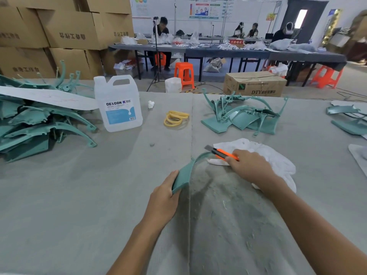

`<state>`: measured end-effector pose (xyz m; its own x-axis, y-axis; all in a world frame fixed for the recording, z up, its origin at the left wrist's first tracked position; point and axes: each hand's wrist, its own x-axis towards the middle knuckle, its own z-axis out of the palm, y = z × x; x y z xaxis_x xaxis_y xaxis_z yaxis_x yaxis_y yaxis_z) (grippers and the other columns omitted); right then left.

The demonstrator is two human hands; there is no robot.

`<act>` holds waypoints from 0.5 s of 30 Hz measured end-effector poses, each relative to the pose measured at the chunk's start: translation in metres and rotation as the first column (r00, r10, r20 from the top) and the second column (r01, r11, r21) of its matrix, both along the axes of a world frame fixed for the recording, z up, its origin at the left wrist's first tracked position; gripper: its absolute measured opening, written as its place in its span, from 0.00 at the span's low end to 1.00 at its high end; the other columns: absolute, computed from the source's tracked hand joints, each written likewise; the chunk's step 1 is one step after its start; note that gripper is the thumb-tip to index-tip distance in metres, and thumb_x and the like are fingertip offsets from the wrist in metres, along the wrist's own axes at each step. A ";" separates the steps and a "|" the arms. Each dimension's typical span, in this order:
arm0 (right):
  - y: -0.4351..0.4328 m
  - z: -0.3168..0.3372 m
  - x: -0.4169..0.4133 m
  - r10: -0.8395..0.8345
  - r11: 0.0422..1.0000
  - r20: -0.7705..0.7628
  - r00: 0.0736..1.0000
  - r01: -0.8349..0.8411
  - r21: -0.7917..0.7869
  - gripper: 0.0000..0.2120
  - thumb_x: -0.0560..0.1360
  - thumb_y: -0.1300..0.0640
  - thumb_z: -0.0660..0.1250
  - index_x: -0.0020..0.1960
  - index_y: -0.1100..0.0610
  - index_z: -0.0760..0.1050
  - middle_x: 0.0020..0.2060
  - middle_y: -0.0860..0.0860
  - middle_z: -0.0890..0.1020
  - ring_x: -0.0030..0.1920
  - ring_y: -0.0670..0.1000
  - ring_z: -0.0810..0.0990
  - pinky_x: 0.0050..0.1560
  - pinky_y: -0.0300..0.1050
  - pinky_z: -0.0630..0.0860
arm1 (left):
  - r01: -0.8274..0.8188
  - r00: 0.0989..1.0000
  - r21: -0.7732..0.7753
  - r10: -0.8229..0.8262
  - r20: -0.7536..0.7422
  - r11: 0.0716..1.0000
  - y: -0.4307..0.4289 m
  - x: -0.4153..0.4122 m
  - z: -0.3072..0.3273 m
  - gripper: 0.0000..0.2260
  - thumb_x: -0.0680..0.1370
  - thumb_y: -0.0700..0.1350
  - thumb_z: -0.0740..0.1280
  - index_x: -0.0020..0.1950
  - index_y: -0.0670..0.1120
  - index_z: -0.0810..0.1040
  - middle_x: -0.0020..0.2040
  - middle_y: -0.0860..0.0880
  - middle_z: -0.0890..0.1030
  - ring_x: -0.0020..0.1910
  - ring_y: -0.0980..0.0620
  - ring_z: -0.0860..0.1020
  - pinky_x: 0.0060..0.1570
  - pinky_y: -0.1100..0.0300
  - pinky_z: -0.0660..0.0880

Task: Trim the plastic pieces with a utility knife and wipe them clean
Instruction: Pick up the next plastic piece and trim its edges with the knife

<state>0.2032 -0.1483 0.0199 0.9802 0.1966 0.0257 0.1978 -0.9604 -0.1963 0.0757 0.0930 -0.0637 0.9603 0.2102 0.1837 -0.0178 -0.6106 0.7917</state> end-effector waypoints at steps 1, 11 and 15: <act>-0.004 0.000 0.011 -0.071 0.996 -0.029 0.997 0.069 -0.061 0.13 0.82 0.44 0.57 0.49 0.52 0.74 0.40 0.51 0.78 0.41 0.54 0.77 0.38 0.46 0.68 | -0.001 1.000 -0.006 0.001 -0.011 1.000 0.000 0.000 -0.001 0.15 0.80 0.57 0.61 0.62 0.73 0.61 0.54 0.82 0.69 0.53 0.63 0.73 0.43 0.73 0.70; -0.003 -0.002 -0.039 0.030 0.935 -0.029 0.999 -0.018 0.354 0.16 0.82 0.38 0.57 0.49 0.49 0.73 0.36 0.50 0.81 0.32 0.50 0.77 0.31 0.44 0.70 | -0.050 0.996 -0.008 0.049 -0.077 0.999 0.001 0.002 -0.004 0.21 0.82 0.52 0.63 0.76 0.59 0.68 0.68 0.55 0.78 0.64 0.50 0.77 0.57 0.61 0.72; 0.018 -0.015 -0.100 0.207 0.785 -0.118 0.971 -0.092 0.612 0.11 0.80 0.37 0.60 0.48 0.42 0.74 0.32 0.48 0.82 0.25 0.44 0.76 0.26 0.43 0.73 | -0.080 0.995 -0.016 0.079 -0.067 0.997 0.001 0.004 -0.005 0.22 0.81 0.51 0.66 0.76 0.56 0.70 0.68 0.52 0.79 0.65 0.48 0.77 0.57 0.63 0.71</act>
